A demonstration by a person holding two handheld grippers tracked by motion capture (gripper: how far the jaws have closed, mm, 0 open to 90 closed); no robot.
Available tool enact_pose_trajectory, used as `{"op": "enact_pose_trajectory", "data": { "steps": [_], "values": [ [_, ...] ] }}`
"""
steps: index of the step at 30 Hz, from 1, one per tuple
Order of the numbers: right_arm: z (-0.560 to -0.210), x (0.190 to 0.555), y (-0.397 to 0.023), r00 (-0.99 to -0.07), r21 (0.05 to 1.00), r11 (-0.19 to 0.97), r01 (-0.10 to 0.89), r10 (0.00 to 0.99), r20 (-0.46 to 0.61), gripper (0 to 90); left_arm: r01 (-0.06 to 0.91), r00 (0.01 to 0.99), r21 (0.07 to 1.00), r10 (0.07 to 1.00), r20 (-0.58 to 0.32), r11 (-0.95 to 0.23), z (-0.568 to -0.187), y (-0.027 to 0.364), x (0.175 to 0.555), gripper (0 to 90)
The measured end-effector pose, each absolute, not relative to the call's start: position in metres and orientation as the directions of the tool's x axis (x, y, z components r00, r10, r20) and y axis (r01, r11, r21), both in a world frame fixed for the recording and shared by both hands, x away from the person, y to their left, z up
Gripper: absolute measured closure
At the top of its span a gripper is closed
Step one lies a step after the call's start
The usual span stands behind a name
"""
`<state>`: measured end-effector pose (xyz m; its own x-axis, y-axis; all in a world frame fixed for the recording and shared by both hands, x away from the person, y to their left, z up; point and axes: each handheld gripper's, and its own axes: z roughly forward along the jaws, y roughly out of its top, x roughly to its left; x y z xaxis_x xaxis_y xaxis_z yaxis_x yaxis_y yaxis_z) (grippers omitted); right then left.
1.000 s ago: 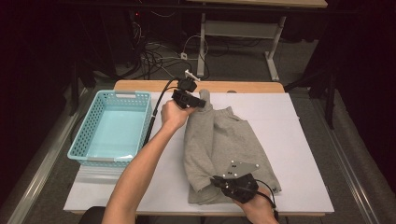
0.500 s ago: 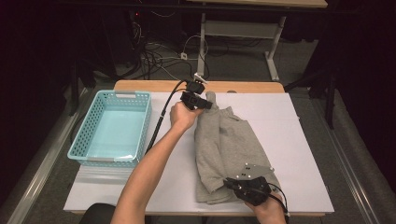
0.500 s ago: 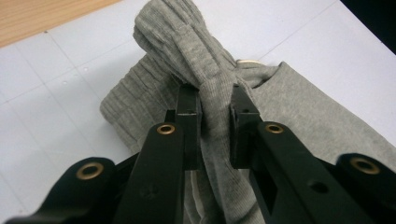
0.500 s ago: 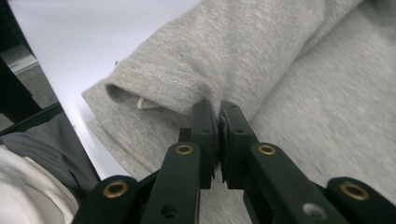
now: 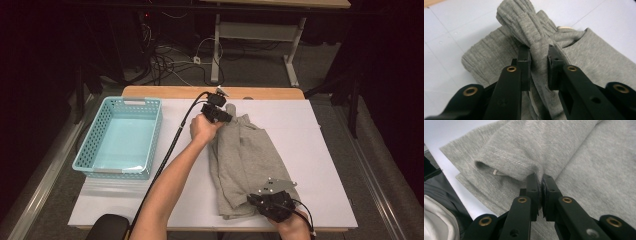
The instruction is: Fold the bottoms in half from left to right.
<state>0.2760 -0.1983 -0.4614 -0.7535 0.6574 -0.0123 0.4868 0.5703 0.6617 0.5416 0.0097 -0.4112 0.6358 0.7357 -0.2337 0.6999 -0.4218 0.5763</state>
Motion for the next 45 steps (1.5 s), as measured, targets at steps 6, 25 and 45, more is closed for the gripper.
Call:
{"op": "enact_pose_trajectory", "data": {
  "steps": [6, 25, 45],
  "values": [
    [-0.464, 0.278, -0.198, -0.751, 0.656, 0.572, 0.493, 0.660, -0.011, 84.6, 0.695, 0.639, 0.581, 0.734, -0.229, -0.423, -0.413, 0.010, 0.538, 65.3],
    [-0.441, 0.272, -0.221, -0.709, 0.745, 0.476, 0.468, 0.705, -0.005, 58.8, 0.642, 0.674, 0.622, 0.716, -0.181, -0.448, -0.397, 0.051, 0.483, 42.3],
    [-0.441, 0.324, -0.272, -0.536, 0.747, 0.360, 0.559, 0.844, -0.005, 54.9, 0.656, 0.704, 0.585, 0.667, -0.245, -0.477, -0.457, 0.072, 0.390, 40.2]
  ]
}}
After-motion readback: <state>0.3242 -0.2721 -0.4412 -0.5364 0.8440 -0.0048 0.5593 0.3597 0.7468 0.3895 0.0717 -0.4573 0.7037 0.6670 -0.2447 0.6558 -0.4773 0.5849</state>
